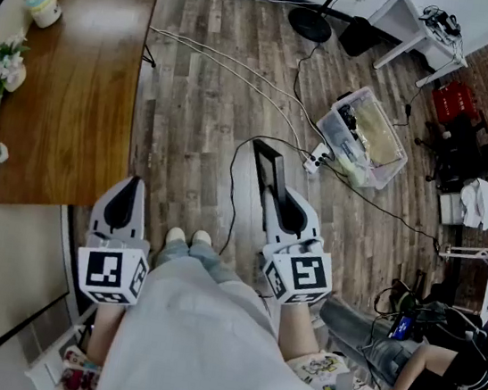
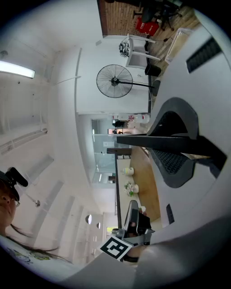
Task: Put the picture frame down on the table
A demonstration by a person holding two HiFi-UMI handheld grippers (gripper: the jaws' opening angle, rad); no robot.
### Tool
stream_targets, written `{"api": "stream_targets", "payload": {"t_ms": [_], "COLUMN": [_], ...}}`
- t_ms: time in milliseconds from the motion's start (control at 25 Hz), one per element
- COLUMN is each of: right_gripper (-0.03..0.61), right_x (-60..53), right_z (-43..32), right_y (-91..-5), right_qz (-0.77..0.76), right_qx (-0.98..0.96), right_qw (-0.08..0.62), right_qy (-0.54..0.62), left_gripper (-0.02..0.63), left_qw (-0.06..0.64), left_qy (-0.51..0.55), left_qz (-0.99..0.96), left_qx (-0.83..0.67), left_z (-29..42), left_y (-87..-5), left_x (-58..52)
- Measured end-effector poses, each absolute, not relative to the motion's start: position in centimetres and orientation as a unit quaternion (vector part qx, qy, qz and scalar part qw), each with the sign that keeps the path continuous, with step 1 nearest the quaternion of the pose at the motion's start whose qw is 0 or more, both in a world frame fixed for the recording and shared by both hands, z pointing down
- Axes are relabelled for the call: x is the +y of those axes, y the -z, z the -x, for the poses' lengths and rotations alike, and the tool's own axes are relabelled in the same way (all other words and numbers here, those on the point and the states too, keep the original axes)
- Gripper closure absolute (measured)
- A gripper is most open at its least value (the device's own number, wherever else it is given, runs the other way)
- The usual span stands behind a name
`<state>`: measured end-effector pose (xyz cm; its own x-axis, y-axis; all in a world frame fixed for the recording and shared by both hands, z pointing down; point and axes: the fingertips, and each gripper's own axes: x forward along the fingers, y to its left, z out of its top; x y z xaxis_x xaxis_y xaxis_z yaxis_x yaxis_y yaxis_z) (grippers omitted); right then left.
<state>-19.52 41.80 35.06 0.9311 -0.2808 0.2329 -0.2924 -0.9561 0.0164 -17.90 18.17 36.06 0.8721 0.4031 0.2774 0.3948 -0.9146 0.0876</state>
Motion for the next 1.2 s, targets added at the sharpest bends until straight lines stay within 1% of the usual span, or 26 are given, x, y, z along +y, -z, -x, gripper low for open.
{"api": "stream_targets", "payload": {"t_ms": [280, 600, 800, 1040, 1200], "right_gripper": [0.525, 0.525, 0.525, 0.525, 0.525], "right_x": [44.0, 45.8, 46.6, 47.0, 46.8], "right_z": [19.5, 19.7, 19.2, 16.7, 13.4], "right_y": [-35.0, -34.8, -35.3, -36.4, -36.7], "right_qz": [-0.984, -0.982, -0.981, -0.98, -0.98], "right_qx": [-0.143, -0.157, -0.162, -0.158, -0.153], "right_qw": [0.017, 0.031, 0.025, 0.022, 0.025], "right_qy": [-0.107, -0.103, -0.105, -0.116, -0.122], "left_gripper": [0.611, 0.611, 0.611, 0.611, 0.611], "left_qw": [0.01, 0.004, 0.001, 0.0, 0.003], "left_qy": [-0.144, -0.129, -0.129, -0.135, -0.138], "left_qz": [-0.969, -0.977, -0.979, -0.981, -0.98], "left_qx": [0.201, 0.17, 0.155, 0.143, 0.143], "left_z": [17.7, 17.9, 17.4, 14.9, 11.3], "left_y": [-36.4, -35.6, -35.6, -36.4, -36.8], "left_x": [19.8, 20.3, 20.2, 19.2, 18.8]}}
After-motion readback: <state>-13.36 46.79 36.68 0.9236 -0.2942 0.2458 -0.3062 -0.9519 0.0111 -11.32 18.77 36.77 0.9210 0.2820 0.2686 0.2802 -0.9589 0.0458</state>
